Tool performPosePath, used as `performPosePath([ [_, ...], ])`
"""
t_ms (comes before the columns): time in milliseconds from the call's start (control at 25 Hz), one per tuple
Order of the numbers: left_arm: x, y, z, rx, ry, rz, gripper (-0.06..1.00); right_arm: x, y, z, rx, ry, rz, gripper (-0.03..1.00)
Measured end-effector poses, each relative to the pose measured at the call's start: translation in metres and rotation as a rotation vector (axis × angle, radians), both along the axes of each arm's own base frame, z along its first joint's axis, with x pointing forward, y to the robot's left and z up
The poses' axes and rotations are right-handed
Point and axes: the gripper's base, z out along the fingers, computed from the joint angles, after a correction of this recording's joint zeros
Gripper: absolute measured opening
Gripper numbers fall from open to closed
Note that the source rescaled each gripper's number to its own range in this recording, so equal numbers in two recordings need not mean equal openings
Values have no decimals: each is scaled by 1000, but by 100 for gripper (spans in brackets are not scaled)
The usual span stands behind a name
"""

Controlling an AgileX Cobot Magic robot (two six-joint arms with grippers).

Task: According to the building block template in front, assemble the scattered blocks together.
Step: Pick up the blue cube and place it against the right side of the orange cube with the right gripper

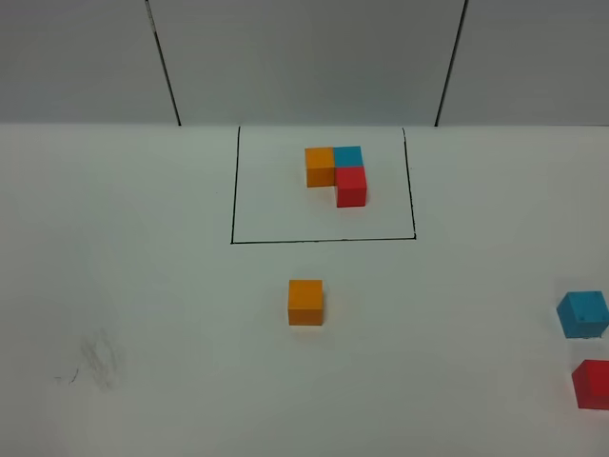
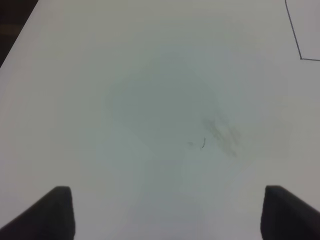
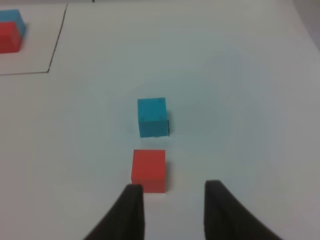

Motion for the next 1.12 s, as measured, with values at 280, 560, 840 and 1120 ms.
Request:
performPosePath([
  [280, 0, 0, 0, 2, 0, 0, 67, 0, 0, 0, 0, 0, 0, 0],
  [560, 0, 0, 0, 2, 0, 0, 67, 0, -2, 0, 15, -2, -30, 25],
  [840, 0, 0, 0, 2, 0, 0, 67, 9, 0, 0, 10, 58, -33, 92],
  [1120, 0, 0, 0, 2, 0, 0, 67, 53, 6, 24, -29, 240, -42, 99],
])
